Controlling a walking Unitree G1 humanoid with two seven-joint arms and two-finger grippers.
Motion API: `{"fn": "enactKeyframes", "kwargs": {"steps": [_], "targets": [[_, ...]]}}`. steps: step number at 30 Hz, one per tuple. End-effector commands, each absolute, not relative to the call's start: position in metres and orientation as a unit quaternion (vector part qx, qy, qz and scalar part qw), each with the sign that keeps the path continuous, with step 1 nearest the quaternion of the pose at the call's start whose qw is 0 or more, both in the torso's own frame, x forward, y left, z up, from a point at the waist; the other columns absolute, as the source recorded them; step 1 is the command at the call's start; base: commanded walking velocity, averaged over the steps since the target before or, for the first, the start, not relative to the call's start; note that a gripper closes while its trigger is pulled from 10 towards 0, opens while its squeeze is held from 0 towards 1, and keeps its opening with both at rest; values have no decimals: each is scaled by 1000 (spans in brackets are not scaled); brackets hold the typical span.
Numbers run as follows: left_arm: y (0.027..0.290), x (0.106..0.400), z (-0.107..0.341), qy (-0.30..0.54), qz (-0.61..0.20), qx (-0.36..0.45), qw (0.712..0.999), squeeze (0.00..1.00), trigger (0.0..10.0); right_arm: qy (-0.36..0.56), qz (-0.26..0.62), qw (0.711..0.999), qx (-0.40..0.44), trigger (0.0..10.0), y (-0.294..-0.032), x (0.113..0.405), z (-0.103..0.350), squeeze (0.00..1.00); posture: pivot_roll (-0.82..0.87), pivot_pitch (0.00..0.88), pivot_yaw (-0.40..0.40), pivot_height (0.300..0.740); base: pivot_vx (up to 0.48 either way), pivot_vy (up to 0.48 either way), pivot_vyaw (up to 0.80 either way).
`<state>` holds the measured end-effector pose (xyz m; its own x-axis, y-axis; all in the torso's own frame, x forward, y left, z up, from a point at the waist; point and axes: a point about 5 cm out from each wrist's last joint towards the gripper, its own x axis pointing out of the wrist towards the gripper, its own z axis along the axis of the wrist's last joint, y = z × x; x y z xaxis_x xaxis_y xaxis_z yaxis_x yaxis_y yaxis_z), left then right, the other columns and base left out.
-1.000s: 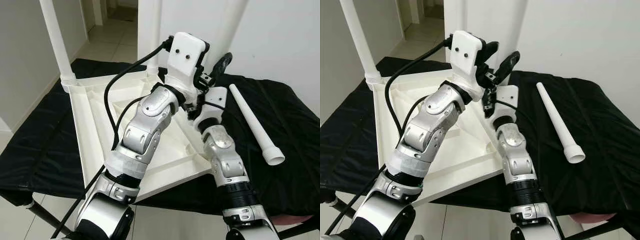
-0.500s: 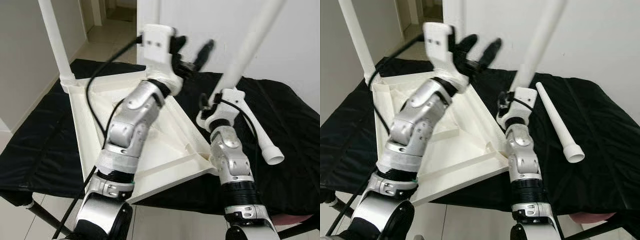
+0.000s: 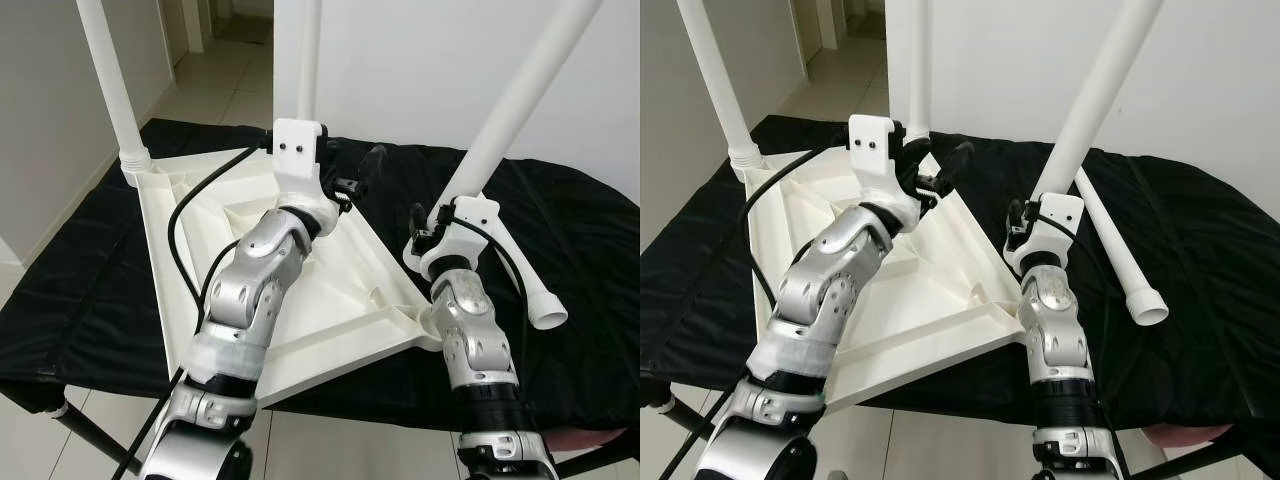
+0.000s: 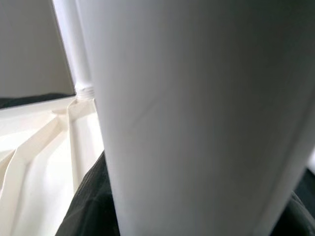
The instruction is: Building children table
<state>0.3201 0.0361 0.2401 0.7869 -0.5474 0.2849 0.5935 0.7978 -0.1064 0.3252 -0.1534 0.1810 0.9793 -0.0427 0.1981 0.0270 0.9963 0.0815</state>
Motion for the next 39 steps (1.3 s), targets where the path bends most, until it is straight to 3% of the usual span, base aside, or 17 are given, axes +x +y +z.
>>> {"fn": "enactKeyframes", "kwargs": {"steps": [1, 8, 11, 13, 18, 28, 39], "targets": [[33, 316, 237, -126, -328, -72, 933, 0, 10000, -111, -16, 993, 30, 10000, -156, 322, 183, 0, -26, 0, -34, 740, 0, 0, 0], [33, 305, 219, -98, -363, -28, 926, 0, 10000, -115, 12, 993, 18, 10000, -156, 311, 177, 0, -25, 0, -34, 740, 0, 0, 0], [28, 296, 213, -96, -395, -4, 914, 0, 10000, -110, 6, 994, 11, 10000, -159, 311, 175, 0, -28, 0, -38, 740, 0, 0, 0], [23, 284, 203, -120, -439, 59, 889, 0, 10000, -111, 7, 994, 9, 10000, -156, 311, 176, 0, -30, 0, -42, 740, 0, 0, 0], [23, 275, 192, -120, -474, 93, 867, 0, 10000, -111, 13, 994, 7, 10000, -153, 308, 175, 0, -30, 0, -43, 740, 0, 0, 0], [28, 253, 170, -58, -558, 98, 822, 0, 10000, -105, 23, 994, 8, 10000, -150, 294, 166, 0, -41, 0, -43, 740, 0, 0, 0], [26, 250, 171, -58, -561, 84, 822, 0, 10000, -100, 5, 995, 16, 10000, -158, 276, 161, 0, -53, 0, -45, 740, 0, 0, 0]]}}
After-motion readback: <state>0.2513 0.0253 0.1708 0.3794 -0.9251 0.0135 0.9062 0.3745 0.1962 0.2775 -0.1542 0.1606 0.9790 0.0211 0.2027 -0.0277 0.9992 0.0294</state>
